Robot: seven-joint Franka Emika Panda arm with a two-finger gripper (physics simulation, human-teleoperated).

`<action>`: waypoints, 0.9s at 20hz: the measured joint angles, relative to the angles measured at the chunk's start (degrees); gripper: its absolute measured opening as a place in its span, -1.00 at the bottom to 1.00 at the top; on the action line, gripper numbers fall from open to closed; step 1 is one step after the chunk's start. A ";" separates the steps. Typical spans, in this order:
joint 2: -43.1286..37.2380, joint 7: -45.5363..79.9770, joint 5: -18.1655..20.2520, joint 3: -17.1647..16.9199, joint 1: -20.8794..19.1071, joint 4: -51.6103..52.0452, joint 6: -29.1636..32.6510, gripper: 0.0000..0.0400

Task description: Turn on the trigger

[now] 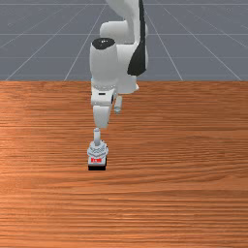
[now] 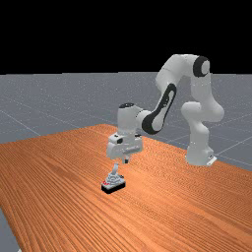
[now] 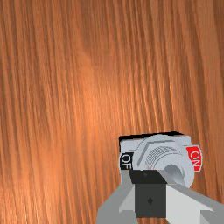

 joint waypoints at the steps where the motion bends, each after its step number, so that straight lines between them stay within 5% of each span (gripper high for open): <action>1: 0.44 3.62 0.14 -0.75 0.51 0.84 -1.52 -1.00; 8: -3.62 4.50 -1.20 -1.57 1.03 -5.36 0.81 -1.00; 13: -3.29 -0.93 1.60 -0.74 -1.20 -4.71 0.04 -1.00; 18: -0.83 -4.31 -0.05 -0.29 -1.80 -0.97 -0.79 -1.00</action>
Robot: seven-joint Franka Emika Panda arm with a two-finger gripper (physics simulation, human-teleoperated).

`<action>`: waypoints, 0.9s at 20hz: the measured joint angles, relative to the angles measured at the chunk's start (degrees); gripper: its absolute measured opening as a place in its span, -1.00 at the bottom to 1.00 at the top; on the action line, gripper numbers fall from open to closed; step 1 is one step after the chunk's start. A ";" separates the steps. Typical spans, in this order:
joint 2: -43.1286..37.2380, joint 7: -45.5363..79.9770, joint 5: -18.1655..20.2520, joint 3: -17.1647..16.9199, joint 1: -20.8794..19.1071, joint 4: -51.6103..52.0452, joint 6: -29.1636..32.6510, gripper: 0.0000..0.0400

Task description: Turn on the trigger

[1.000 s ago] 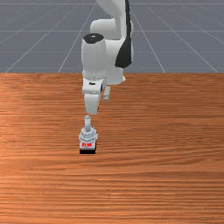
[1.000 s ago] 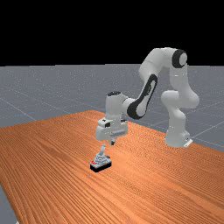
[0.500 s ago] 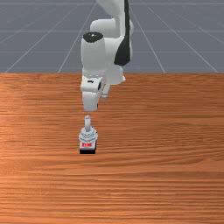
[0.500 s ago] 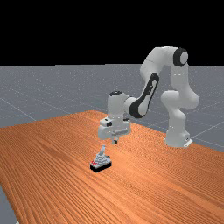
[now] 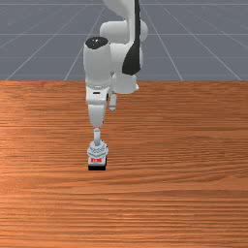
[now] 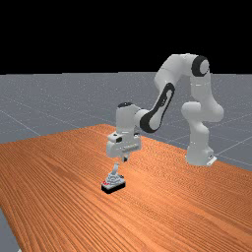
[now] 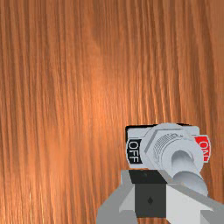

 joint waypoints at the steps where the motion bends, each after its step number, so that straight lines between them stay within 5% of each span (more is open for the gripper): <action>1: 0.87 -0.25 0.20 0.21 -0.18 1.37 -0.52 -1.00; 11: 5.63 2.71 1.16 0.39 -0.35 9.40 -4.62 -1.00; 18: 0.44 3.30 -0.34 -0.61 0.54 1.39 -2.24 -1.00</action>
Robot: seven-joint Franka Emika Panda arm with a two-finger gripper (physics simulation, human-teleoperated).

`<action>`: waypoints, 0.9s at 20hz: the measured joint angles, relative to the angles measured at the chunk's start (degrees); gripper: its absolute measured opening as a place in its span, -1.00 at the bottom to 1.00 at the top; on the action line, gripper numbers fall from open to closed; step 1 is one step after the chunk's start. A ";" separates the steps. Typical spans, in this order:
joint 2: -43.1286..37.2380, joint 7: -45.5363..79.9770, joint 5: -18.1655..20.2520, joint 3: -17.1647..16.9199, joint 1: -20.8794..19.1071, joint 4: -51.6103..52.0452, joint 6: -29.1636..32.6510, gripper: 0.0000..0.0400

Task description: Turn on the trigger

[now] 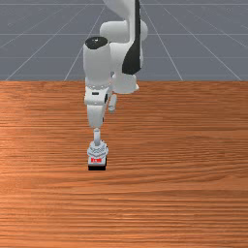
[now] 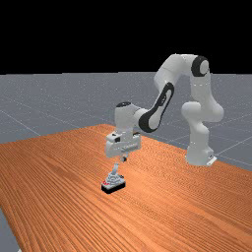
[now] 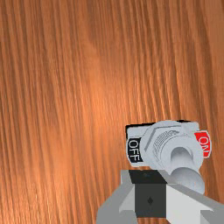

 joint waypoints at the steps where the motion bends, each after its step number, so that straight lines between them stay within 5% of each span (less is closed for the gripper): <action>1: -0.57 1.05 -1.17 -0.52 0.58 -1.14 1.39 -1.00; 4: 1.80 0.43 -0.51 -0.07 -0.06 1.95 -3.50 -1.00; 8: 2.86 -0.07 1.16 0.57 -0.37 -0.62 2.86 -1.00; 18: 5.41 -4.93 1.32 1.46 -2.31 3.63 1.18 -1.00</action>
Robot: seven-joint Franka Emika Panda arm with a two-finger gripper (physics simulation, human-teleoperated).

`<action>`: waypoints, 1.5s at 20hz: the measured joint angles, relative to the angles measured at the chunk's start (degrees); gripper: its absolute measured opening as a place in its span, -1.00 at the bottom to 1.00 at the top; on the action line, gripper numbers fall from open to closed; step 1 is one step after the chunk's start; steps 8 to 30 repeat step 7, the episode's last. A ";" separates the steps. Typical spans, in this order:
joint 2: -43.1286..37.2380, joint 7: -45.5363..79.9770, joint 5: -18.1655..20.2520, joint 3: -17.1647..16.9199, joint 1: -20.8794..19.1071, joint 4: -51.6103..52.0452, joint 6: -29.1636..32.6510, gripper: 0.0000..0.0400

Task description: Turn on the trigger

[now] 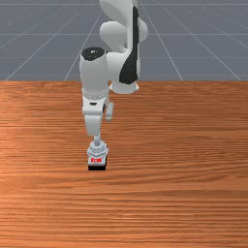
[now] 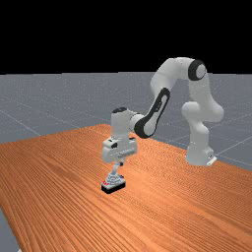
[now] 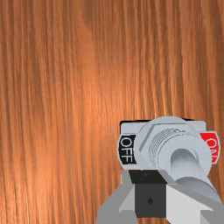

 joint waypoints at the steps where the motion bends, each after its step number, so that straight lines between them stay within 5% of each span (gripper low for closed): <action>1: 0.55 0.23 0.18 0.05 -0.15 1.33 -0.73 -1.00; 2: 0.02 1.67 2.29 0.47 -0.29 0.20 3.74 -1.00; 7: 2.76 -0.03 1.06 0.73 -0.75 7.04 -3.39 -1.00; 30: 2.76 -0.03 1.06 0.73 -0.75 7.04 -3.39 -1.00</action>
